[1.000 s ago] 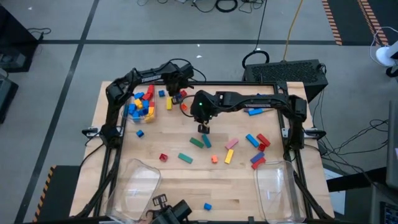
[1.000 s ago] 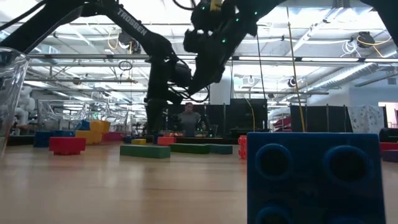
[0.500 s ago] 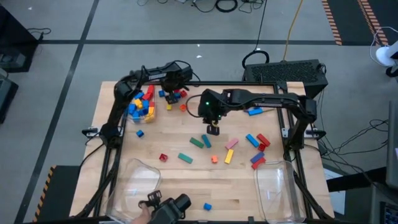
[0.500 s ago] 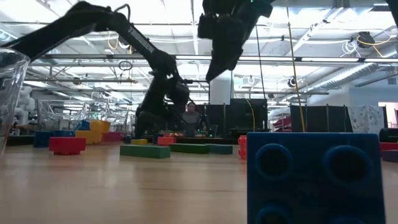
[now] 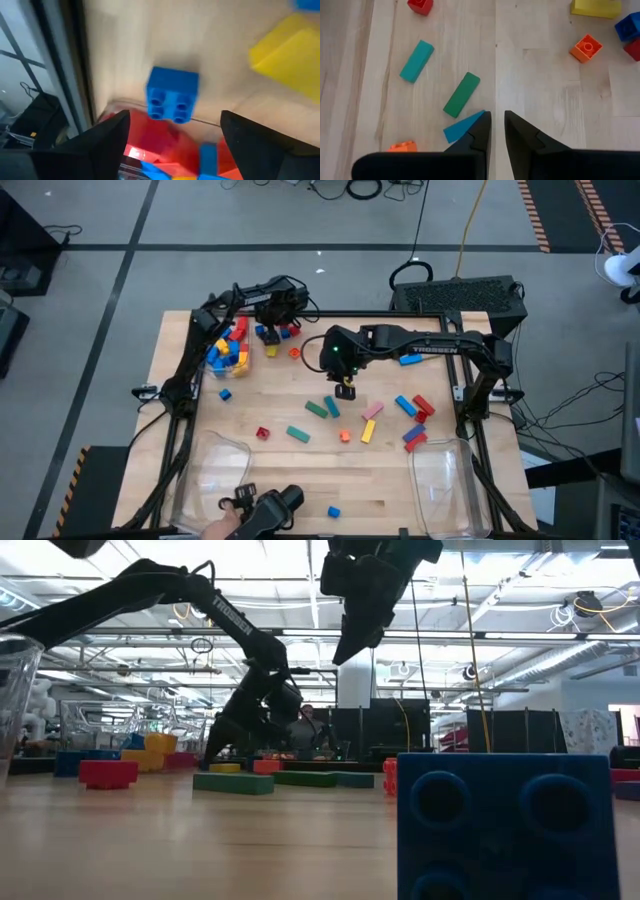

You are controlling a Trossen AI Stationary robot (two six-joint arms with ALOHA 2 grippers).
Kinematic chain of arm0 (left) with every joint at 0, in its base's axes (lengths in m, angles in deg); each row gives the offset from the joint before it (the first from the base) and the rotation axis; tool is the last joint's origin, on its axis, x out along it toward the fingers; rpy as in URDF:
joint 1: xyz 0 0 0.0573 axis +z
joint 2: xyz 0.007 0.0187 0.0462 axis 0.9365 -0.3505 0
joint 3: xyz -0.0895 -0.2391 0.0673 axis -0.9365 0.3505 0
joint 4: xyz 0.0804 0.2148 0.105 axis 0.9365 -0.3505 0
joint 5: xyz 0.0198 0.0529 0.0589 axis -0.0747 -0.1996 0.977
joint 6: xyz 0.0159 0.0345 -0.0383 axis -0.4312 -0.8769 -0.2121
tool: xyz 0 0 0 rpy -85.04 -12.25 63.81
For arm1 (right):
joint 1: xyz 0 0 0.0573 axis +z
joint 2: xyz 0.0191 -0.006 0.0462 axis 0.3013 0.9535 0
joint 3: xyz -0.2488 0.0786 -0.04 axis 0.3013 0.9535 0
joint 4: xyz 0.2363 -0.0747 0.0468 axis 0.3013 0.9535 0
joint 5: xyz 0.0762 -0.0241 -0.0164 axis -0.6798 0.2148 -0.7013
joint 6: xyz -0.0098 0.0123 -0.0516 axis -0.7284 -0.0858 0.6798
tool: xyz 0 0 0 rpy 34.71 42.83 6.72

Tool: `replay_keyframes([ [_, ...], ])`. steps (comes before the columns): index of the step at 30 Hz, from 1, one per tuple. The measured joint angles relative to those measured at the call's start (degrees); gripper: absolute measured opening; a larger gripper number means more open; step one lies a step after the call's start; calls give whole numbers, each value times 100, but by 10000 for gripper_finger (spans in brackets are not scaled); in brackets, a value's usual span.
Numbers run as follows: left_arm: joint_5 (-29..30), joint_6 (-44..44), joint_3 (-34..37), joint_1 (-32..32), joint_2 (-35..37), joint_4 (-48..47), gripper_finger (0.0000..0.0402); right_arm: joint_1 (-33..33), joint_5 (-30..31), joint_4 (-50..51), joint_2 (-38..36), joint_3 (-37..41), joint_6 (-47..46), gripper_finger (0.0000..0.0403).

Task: Sort blocks by size
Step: Put the blue four stud game piece into the bottom left transparent bin

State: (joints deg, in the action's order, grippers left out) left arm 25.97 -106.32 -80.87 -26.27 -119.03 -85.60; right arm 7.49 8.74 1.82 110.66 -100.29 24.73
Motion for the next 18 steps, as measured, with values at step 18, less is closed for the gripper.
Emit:
replay_keyframes([
  [18,-226,-122,1,-87,4,277,225,17,2,103,4,2,138,36],
])
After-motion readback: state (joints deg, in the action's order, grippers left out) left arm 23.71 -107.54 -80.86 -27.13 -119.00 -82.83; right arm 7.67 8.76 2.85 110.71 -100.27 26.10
